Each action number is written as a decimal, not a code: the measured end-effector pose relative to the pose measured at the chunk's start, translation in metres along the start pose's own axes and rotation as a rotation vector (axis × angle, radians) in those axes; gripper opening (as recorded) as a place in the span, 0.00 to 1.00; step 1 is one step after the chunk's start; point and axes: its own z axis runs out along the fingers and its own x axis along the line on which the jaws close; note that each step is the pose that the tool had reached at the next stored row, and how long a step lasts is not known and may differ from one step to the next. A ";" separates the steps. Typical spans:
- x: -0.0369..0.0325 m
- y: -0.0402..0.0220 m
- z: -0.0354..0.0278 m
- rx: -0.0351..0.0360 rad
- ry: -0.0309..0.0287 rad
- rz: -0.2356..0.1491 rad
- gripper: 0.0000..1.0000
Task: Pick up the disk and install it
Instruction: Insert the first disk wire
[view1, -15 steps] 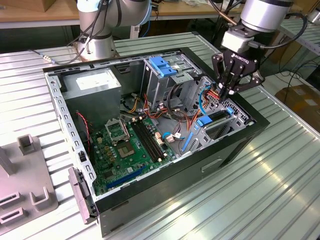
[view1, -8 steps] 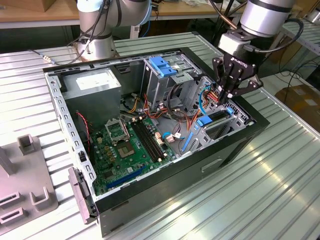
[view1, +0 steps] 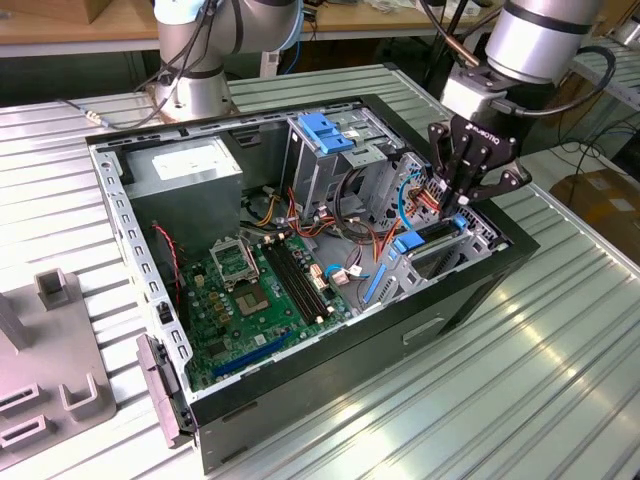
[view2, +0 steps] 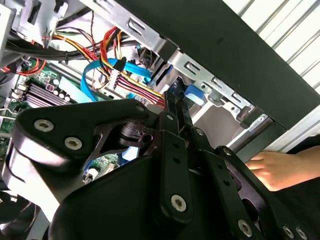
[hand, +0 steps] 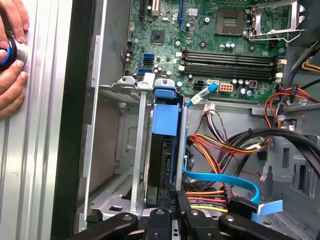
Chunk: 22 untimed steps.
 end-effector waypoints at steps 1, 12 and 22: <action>0.0008 0.0010 0.0001 0.0006 -0.0067 0.000 0.17; 0.0082 0.0096 0.0010 0.0173 -0.0386 0.000 0.17; 0.0128 0.0100 0.0017 0.0178 -0.0441 0.007 0.17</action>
